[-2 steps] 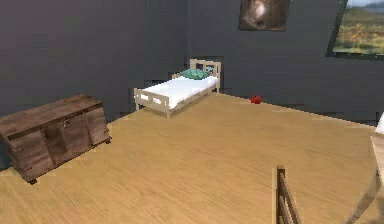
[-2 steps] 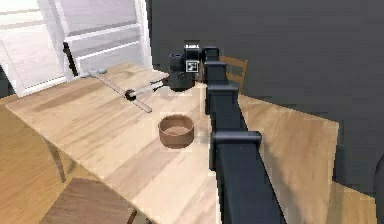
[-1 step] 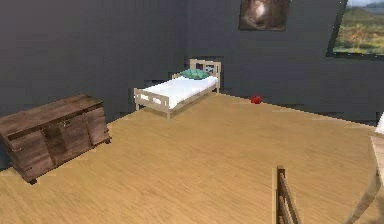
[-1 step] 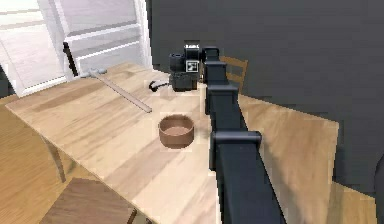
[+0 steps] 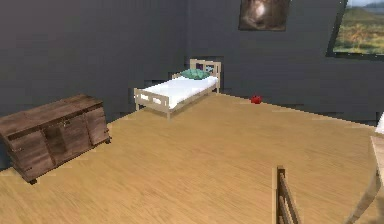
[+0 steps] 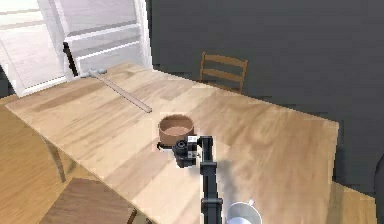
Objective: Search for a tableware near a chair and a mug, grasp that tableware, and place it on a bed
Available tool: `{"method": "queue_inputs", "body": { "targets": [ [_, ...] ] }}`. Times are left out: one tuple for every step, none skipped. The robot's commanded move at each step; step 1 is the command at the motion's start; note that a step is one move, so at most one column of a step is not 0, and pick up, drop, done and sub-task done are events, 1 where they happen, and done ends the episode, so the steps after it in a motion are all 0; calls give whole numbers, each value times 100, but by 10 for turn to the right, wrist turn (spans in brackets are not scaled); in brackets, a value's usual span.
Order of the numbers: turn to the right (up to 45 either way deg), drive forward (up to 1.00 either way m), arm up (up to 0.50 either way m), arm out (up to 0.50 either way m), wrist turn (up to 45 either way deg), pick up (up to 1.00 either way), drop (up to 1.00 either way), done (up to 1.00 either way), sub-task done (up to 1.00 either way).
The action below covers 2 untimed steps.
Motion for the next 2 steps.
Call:
{"method": "queue_inputs", "body": {
  "targets": [
    [0, 0, 0, 0, 0, 100, 0, 0, 0],
    [0, 0, 10, 0, 0, 0, 0, 0, 0]
  ]
}}
